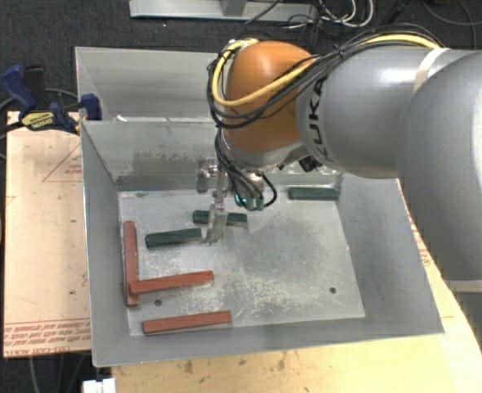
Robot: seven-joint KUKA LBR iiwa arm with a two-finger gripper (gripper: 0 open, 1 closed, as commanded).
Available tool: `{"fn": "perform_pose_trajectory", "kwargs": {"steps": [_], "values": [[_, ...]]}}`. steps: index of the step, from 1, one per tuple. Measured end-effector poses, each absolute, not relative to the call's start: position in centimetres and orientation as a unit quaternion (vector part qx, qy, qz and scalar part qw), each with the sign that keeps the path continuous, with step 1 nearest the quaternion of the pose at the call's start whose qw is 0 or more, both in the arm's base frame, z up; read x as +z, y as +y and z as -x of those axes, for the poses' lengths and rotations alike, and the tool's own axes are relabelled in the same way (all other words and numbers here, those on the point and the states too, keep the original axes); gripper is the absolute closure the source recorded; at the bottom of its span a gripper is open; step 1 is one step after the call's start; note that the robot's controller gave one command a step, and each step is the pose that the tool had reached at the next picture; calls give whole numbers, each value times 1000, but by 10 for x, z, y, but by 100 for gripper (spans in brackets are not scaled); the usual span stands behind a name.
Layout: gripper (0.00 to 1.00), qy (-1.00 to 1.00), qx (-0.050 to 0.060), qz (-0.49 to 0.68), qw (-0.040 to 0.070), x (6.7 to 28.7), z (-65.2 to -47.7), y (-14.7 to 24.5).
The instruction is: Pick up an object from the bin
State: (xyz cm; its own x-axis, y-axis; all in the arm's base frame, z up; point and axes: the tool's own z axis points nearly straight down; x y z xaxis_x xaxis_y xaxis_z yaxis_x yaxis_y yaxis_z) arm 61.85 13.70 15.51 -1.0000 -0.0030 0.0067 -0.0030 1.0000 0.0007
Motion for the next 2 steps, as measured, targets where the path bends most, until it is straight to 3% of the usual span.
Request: {"fn": "perform_pose_trajectory", "kwargs": {"steps": [1,2], "values": [[0,-999,0,-39,2,65,-648,102],[100,-999,-1,-40,-2,71,-650,104]]}}
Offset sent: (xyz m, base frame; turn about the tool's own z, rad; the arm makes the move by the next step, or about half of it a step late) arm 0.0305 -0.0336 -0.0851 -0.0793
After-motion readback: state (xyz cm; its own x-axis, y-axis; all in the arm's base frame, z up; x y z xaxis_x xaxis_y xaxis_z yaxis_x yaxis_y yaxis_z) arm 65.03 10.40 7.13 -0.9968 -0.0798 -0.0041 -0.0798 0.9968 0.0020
